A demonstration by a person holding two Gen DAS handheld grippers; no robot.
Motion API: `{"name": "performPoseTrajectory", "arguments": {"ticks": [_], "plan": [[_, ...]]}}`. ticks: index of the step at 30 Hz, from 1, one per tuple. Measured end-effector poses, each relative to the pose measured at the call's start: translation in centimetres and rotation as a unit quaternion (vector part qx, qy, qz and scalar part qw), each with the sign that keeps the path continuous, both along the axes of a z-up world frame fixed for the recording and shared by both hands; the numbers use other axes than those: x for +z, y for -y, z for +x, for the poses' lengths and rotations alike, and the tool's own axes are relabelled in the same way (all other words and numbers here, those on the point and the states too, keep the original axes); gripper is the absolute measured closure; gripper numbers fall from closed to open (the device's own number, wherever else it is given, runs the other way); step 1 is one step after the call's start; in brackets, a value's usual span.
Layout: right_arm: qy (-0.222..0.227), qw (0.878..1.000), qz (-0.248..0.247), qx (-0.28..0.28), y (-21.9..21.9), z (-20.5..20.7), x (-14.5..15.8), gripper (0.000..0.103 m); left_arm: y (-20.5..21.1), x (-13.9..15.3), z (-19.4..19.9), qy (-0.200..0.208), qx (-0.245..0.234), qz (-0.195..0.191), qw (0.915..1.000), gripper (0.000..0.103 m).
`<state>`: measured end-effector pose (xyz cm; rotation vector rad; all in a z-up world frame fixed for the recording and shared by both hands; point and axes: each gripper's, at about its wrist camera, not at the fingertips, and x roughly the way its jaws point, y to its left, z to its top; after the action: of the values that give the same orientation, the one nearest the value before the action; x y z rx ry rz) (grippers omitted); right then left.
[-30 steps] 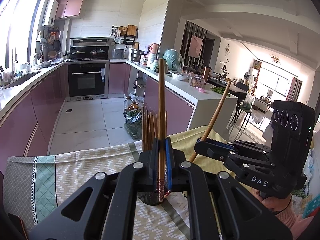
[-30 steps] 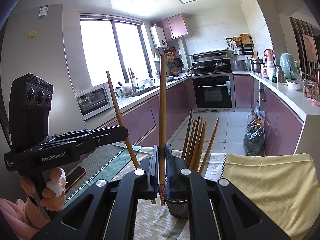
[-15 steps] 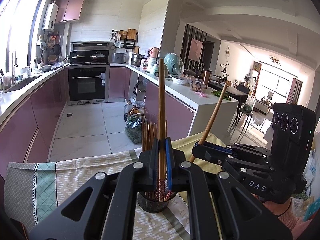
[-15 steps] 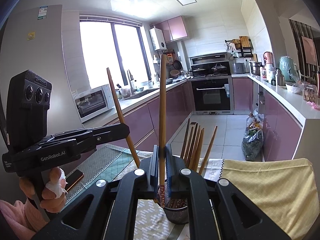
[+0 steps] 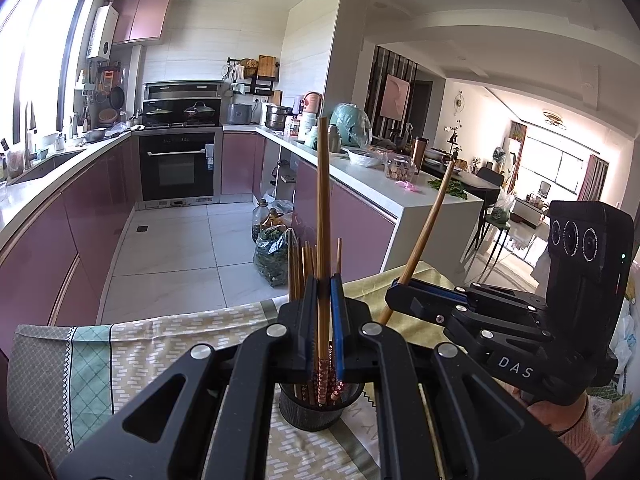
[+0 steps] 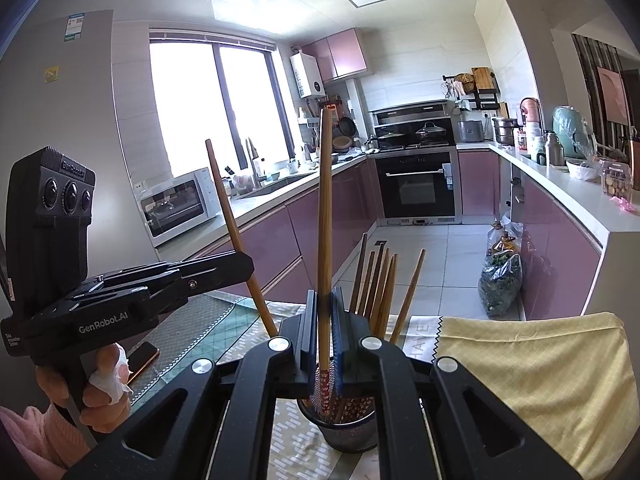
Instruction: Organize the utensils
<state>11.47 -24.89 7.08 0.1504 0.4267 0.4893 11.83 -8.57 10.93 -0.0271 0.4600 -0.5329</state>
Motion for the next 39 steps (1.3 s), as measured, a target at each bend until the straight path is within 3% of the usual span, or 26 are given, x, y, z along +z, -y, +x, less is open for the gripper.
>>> {"name": "performPoseTrajectory", "arguments": {"ticks": [39], "plan": [[-0.026,1.0,0.003,-0.006,0.4,2.1,-1.8,0.097,-0.3,-0.7,1.2,-0.029,-0.004,0.017,0.9994,0.096]]}}
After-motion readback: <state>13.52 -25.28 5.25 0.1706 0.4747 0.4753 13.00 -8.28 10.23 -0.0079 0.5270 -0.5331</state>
